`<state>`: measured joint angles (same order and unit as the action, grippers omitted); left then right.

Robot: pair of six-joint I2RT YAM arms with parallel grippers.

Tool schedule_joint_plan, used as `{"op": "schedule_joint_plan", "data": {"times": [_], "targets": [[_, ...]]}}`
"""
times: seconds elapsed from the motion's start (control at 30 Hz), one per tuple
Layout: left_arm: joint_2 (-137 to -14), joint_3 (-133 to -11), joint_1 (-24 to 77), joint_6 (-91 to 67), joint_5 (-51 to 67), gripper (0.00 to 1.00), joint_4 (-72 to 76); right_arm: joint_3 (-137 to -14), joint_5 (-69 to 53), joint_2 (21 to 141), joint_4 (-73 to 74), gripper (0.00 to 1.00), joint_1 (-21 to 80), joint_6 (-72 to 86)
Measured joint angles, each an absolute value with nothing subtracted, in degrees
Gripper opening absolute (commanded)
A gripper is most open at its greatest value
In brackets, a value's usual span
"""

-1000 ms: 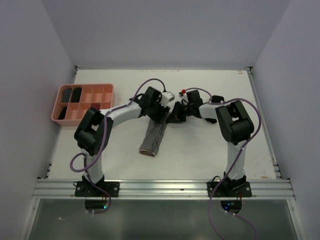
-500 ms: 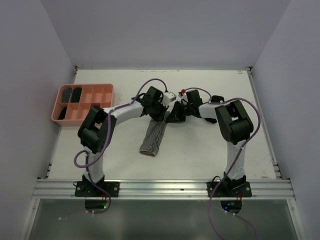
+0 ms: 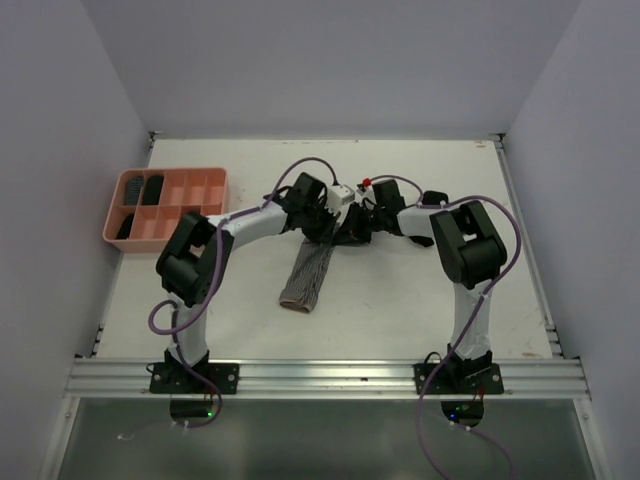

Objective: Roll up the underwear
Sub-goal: Fold the underwear

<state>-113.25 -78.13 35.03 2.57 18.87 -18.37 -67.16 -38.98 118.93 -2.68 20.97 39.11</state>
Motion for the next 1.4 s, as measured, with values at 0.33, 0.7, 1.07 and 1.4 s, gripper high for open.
{"op": "schedule_joint_plan", "data": {"times": [0.33, 0.7, 1.07, 1.4], "targets": [[-117.6, -79.22, 34.98, 1.61, 20.8, 0.0, -16.8, -56.82, -39.83, 110.87, -2.85, 0.15, 20.71, 42.0], [-120.64, -83.0, 34.46, -1.39, 22.55, 0.14, -16.78, -54.94, -41.78, 109.47, -10.02, 0.18, 23.16, 52.42], [-120.73, -83.15, 34.15, -2.28, 23.2, 0.43, -16.16, -54.98, -42.06, 116.2, -15.29, 0.18, 23.86, 58.33], [-106.98, -82.24, 33.08, 2.94, 18.26, 0.66, -22.92, -56.88, -44.01, 118.02, -15.38, 0.17, 23.64, 57.84]]}}
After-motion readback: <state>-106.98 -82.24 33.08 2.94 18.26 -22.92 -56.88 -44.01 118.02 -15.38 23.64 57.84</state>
